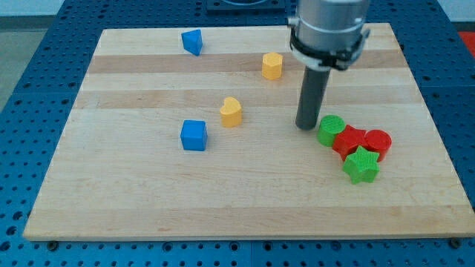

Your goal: Move the green circle into the red star

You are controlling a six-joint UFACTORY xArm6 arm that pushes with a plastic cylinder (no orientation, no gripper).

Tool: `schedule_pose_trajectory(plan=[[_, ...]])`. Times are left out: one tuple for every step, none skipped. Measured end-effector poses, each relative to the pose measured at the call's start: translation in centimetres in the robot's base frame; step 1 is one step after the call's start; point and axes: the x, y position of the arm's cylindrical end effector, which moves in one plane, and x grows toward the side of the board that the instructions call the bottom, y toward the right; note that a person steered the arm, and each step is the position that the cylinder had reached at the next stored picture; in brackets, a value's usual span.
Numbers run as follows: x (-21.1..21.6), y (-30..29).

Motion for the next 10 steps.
schedule_pose_trajectory(plan=[[-7.1, 0.0], [-9.6, 1.2], [-9.6, 0.6], [-8.9, -3.3], [-9.8, -7.1], [-8.5, -10.2], [-6.0, -10.0], [-5.9, -6.1], [-6.3, -3.4], [-11.3, -2.8]])
